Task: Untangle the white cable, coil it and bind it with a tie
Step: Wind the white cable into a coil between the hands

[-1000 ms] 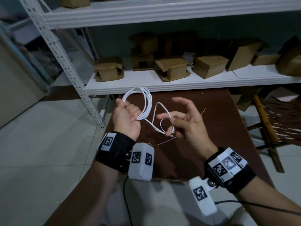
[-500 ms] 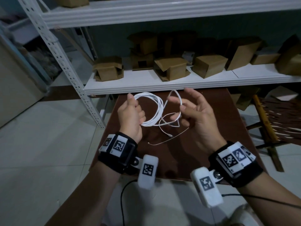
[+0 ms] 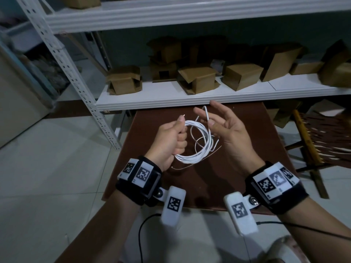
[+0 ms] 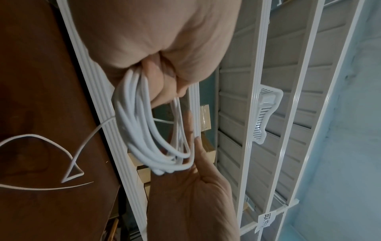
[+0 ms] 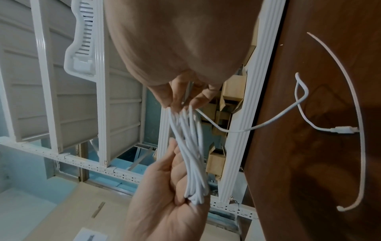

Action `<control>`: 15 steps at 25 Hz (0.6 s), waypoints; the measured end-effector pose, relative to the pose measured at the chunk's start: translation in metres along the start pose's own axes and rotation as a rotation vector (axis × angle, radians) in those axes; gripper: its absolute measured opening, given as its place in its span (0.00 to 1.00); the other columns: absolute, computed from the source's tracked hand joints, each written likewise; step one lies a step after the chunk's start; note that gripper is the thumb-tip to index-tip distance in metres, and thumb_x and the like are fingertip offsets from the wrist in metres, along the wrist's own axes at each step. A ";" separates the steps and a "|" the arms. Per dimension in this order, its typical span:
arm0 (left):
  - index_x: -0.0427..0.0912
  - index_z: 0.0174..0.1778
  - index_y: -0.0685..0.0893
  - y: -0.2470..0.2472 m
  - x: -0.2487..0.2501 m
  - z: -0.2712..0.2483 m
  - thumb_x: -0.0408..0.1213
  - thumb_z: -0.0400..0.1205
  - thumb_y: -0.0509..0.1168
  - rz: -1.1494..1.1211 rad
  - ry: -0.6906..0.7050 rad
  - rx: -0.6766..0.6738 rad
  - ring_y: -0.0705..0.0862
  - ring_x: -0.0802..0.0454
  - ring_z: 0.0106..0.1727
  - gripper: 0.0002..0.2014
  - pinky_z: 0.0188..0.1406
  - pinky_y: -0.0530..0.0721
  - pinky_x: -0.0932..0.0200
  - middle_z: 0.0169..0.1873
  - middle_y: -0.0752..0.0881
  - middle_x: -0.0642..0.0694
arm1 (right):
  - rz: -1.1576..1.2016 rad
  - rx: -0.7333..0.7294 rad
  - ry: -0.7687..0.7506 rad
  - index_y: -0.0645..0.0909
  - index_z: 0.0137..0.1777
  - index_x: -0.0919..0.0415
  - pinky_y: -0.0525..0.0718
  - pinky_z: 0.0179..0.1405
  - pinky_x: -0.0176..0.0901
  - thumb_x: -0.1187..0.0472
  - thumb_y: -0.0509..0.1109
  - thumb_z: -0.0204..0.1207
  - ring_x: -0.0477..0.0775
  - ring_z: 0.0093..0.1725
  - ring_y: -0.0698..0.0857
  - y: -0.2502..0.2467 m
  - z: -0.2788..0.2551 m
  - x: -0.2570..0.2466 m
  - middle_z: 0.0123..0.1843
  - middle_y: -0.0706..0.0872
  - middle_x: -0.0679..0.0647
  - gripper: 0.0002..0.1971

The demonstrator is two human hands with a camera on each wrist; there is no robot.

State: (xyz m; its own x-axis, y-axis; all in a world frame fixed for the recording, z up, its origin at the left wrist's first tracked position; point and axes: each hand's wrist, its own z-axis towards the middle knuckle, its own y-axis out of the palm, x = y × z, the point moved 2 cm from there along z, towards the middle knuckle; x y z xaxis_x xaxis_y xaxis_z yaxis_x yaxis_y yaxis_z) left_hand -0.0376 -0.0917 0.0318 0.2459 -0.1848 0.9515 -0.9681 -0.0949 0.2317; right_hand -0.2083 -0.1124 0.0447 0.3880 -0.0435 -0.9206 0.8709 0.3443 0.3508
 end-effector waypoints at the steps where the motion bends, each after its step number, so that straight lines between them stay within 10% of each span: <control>1: 0.47 0.36 0.70 0.003 0.000 -0.001 0.48 0.94 0.58 0.013 -0.002 -0.040 0.58 0.61 0.19 0.20 0.11 0.54 0.68 0.25 0.62 0.51 | 0.010 -0.010 0.016 0.70 0.83 0.63 0.88 0.61 0.41 0.75 0.64 0.87 0.58 0.67 0.90 0.001 0.000 0.001 0.70 0.90 0.61 0.25; 15: 0.46 0.35 0.71 0.000 -0.005 -0.001 0.49 0.93 0.59 0.050 0.001 -0.109 0.57 0.62 0.18 0.20 0.12 0.53 0.69 0.25 0.62 0.51 | -0.137 0.115 0.141 0.79 0.72 0.68 0.94 0.45 0.49 0.79 0.67 0.83 0.64 0.44 0.94 -0.001 0.000 0.008 0.49 0.95 0.66 0.20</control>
State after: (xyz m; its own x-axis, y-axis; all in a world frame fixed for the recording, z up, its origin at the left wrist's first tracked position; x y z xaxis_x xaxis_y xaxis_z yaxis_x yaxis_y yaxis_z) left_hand -0.0386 -0.0899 0.0273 0.1968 -0.1860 0.9626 -0.9787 0.0216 0.2043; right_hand -0.2065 -0.1134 0.0372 0.2245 0.0514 -0.9731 0.9445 0.2344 0.2302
